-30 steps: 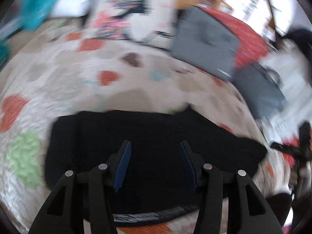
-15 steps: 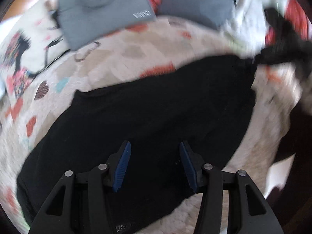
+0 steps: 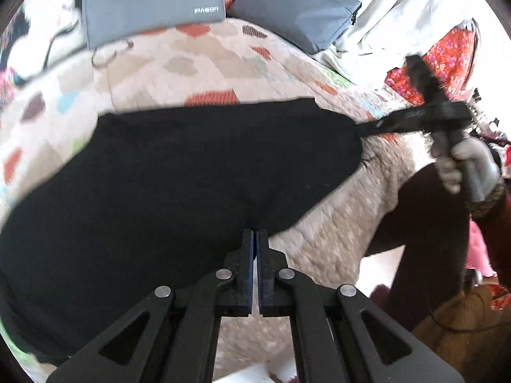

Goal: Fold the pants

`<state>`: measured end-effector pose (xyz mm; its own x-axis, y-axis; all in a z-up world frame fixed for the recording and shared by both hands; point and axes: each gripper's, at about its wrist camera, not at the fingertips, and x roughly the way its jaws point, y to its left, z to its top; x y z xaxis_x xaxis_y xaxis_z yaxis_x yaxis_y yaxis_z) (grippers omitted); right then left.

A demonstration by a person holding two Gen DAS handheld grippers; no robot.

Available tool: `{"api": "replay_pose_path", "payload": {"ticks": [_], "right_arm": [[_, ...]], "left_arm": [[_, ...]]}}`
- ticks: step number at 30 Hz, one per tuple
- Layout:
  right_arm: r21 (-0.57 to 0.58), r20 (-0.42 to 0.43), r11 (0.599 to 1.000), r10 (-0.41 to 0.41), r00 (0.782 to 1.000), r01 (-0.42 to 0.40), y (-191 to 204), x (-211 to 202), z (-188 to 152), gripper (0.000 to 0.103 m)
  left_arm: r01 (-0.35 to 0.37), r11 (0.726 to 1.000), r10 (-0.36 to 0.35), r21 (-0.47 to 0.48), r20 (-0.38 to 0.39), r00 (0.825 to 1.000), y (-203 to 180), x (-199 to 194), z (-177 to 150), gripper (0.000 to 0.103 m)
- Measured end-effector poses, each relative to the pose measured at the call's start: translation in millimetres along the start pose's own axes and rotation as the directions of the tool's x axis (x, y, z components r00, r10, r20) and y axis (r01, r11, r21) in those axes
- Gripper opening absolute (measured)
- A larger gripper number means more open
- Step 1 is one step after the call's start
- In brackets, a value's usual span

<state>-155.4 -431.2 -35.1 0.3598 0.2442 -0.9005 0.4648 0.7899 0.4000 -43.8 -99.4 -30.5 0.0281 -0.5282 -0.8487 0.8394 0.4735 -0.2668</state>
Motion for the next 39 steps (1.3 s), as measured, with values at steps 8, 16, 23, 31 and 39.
{"api": "replay_pose_path", "payload": {"ticks": [8, 16, 23, 31, 39], "right_arm": [[0.09, 0.122, 0.986, 0.126, 0.984, -0.138, -14, -28, -32, 0.044], [0.003, 0.17, 0.998, 0.055, 0.984, -0.056, 10, -14, 19, 0.044], [-0.081, 0.072, 0.996, 0.041, 0.997, -0.035, 24, 52, 67, 0.047], [-0.02, 0.187, 0.999, 0.038, 0.982, -0.035, 9, 11, 86, 0.007], [-0.034, 0.159, 0.974, -0.217, 0.963, 0.225, 2, 45, 108, 0.015]], "left_arm": [[0.06, 0.982, -0.026, -0.178, 0.188, 0.982, 41, -47, -27, 0.006], [0.022, 0.963, 0.039, -0.268, 0.219, 0.975, 72, -45, -35, 0.012], [-0.005, 0.96, 0.072, -0.28, 0.228, 0.971, 76, -45, -42, 0.016], [-0.043, 0.896, 0.191, -0.443, 0.295, 0.936, 116, -64, -47, 0.024], [-0.176, 0.844, 0.288, -0.507, 0.153, 0.945, 133, -42, -50, 0.028]]}}
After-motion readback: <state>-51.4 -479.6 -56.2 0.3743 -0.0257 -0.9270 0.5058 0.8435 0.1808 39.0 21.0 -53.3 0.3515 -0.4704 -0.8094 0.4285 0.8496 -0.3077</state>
